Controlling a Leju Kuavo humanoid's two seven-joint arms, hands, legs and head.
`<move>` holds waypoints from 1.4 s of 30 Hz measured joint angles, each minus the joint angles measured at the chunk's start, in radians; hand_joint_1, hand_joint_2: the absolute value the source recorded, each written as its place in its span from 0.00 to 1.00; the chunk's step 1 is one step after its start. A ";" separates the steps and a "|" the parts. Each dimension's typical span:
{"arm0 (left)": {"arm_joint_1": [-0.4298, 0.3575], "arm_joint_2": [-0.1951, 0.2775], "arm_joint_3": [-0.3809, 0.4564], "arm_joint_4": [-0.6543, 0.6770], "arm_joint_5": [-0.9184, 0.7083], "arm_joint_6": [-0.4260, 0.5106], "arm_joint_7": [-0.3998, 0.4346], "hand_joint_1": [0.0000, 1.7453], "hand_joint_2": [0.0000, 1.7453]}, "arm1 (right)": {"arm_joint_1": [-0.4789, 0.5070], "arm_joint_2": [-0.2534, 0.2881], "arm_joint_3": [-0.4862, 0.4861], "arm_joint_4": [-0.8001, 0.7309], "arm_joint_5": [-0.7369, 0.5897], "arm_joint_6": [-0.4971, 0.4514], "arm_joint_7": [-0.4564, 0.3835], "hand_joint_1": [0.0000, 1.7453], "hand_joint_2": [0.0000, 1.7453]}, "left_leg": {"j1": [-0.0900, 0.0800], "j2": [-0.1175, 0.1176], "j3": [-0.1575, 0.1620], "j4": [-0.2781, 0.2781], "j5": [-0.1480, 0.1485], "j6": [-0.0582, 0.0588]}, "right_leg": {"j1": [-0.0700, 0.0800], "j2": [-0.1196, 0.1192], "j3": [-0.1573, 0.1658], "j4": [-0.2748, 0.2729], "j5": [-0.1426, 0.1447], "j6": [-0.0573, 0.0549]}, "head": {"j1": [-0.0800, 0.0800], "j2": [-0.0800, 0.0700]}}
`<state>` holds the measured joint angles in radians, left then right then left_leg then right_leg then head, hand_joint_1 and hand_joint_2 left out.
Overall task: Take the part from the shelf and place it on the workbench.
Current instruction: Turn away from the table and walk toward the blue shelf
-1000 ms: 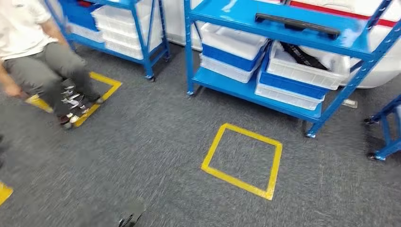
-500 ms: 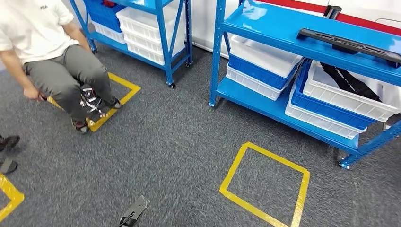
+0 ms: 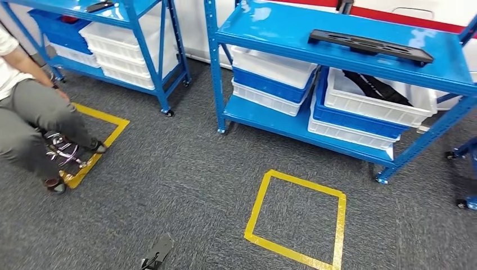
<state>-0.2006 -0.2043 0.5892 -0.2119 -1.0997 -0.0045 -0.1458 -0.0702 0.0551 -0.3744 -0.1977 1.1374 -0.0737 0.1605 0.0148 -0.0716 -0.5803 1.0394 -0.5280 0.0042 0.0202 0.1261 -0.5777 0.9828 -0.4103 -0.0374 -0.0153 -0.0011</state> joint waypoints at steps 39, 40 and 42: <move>0.008 -0.005 0.008 0.000 0.007 -0.013 -0.018 0.00 0.00 | 0.007 0.001 -0.006 0.000 0.048 -0.004 -0.022 0.00 1.00 | 0.022 0.145 0.161 -0.142 -0.004 0.015 | -0.062 -0.164 -0.014 0.042 -0.006 0.106 | 0.003 0.000; 0.008 -0.006 0.008 0.000 0.007 -0.013 -0.019 0.00 0.00 | 0.006 0.000 -0.005 0.000 0.049 -0.003 -0.022 0.00 1.00 | 0.026 0.141 0.172 -0.151 -0.001 0.020 | -0.063 -0.155 -0.029 0.067 -0.019 0.103 | 0.006 0.000; 0.009 -0.008 0.008 0.000 0.007 -0.014 -0.020 0.00 0.00 | 0.008 -0.003 -0.005 0.000 0.049 -0.002 -0.022 0.00 1.00 | 0.032 0.137 0.184 -0.156 -0.001 0.021 | -0.063 -0.135 -0.096 0.174 -0.063 0.096 | 0.013 0.000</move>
<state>-0.1920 -0.2118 0.5975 -0.2117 -1.0929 -0.0182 -0.1658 -0.0623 0.0523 -0.3797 -0.1976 1.1868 -0.0758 0.1385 0.0470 0.0654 -0.3964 0.8831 -0.5287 0.0249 -0.0426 -0.0090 -0.6738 1.1569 -0.4730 0.0583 -0.0020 -0.0011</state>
